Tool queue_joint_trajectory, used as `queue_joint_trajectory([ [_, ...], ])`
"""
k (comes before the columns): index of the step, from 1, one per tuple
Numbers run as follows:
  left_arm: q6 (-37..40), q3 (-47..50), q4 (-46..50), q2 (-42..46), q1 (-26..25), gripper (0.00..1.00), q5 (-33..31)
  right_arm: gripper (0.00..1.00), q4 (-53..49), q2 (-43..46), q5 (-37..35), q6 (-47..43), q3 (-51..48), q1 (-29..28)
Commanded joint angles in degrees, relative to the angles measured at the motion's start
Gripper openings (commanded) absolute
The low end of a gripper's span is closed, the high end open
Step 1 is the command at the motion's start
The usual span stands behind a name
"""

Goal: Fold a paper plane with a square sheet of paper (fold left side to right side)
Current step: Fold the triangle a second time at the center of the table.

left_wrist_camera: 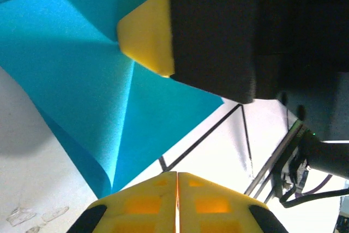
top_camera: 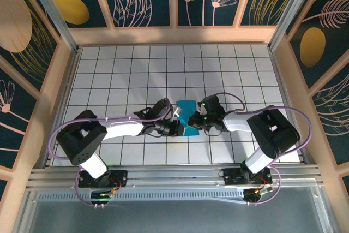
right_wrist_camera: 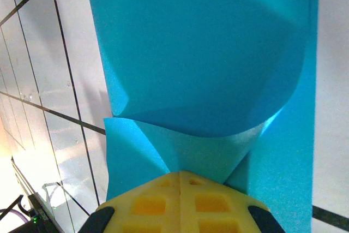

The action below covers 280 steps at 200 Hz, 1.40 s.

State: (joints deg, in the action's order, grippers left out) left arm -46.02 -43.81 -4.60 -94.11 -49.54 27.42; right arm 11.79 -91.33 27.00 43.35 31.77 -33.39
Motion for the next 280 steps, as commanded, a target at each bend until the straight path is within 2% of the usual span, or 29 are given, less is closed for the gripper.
queue_joint_trajectory([
  [1, -0.8, -1.7, -1.5, -1.5, -0.2, 0.1, -0.5, 0.0, -3.2, -0.7, -1.8, -1.4, -0.3, -0.9],
  [111, 0.1, -2.1, -0.2, -3.7, -0.2, 0.09, -5.8, 0.0, -3.7, -0.8, -1.9, -1.6, -0.2, -1.0],
  [280, 1.1, -0.3, 1.1, -6.1, -0.2, 0.08, -7.6, 0.0, -4.5, -1.4, -2.0, -2.1, 0.8, -1.2],
])
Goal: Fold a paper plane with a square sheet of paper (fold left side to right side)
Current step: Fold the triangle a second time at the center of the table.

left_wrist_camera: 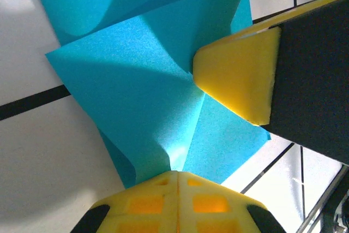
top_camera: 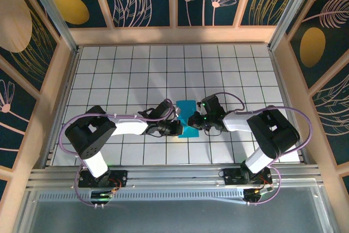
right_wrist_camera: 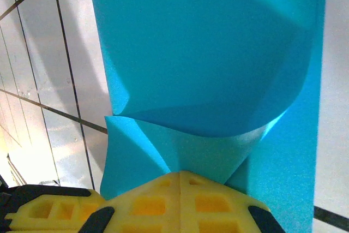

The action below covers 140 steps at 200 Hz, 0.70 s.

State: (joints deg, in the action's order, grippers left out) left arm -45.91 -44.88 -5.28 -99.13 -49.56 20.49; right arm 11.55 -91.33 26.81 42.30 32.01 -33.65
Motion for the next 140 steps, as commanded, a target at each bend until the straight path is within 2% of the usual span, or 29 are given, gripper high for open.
queue_joint_trajectory([
  [1, 1.0, 0.8, 1.8, -1.1, -0.2, 0.08, -0.6, 0.0, -4.2, -1.3, -1.8, -1.1, 0.6, -0.9],
  [84, 1.2, 1.5, 1.5, -1.8, -0.2, 0.06, -0.1, 0.0, -5.2, -1.2, -1.2, -1.8, 2.8, -1.1],
  [140, 1.5, 2.3, 3.2, -2.5, -0.3, 0.01, -2.8, 0.0, -6.8, 5.5, -3.2, -3.9, 4.9, -1.0],
])
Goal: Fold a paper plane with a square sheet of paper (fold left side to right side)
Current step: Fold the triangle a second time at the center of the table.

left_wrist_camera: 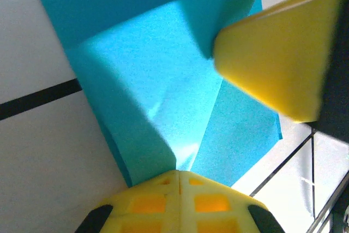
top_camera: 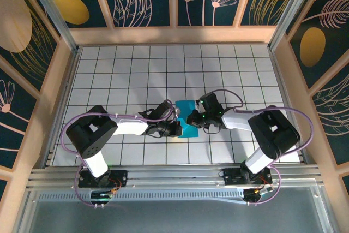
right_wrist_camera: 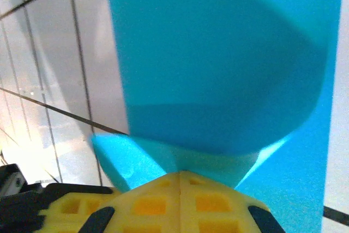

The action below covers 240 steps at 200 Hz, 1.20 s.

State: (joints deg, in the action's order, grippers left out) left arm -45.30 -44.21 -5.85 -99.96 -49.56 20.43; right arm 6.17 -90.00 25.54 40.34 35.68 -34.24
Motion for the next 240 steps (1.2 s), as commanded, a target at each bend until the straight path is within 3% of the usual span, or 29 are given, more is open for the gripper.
queue_joint_trajectory([
  [1, 0.9, 1.6, 3.8, -1.6, -0.3, 0.01, -2.8, 0.0, -1.4, 4.3, -1.9, -2.0, 1.2, -0.5],
  [62, 1.4, 1.1, 4.4, -2.3, -0.5, 0.0, -3.4, 0.0, 6.7, 5.1, -1.3, 3.4, -5.2, -4.3],
  [116, 1.6, 0.8, 5.0, -2.4, -0.6, 0.0, -3.7, 0.0, 9.6, 0.6, -1.7, 4.0, -4.4, -6.3],
  [240, -0.1, 0.6, 8.1, -2.7, -0.6, 0.0, -5.5, 0.0, 1.3, -2.7, -9.4, -1.6, -3.0, -5.3],
])
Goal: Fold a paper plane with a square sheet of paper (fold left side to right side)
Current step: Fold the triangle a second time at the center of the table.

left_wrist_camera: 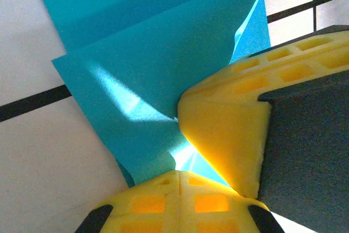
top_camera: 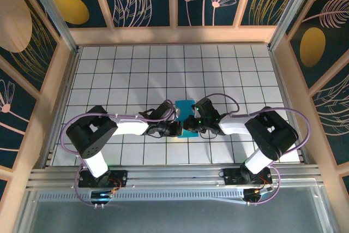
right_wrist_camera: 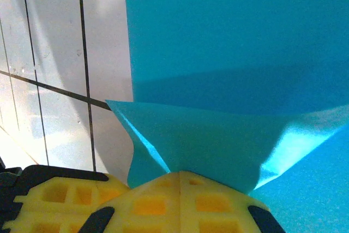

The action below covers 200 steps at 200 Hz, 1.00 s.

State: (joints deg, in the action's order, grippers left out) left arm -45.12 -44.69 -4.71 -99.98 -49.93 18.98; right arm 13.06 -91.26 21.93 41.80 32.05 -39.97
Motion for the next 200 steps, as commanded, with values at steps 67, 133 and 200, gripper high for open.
queue_joint_trajectory([
  [67, -1.3, 2.8, 6.5, -2.9, -0.3, 0.0, -4.0, 0.0, -7.3, -1.2, -6.4, -6.9, 2.7, 6.4],
  [133, -1.2, 3.0, 6.2, -2.6, -0.3, 0.0, -4.0, 0.0, -8.0, -2.3, -5.5, -11.3, 3.4, 15.1],
  [200, -1.2, 2.7, 4.7, -1.5, -0.3, 0.0, -3.3, 0.0, -10.8, 2.7, -3.4, -12.2, 5.2, 17.7],
])
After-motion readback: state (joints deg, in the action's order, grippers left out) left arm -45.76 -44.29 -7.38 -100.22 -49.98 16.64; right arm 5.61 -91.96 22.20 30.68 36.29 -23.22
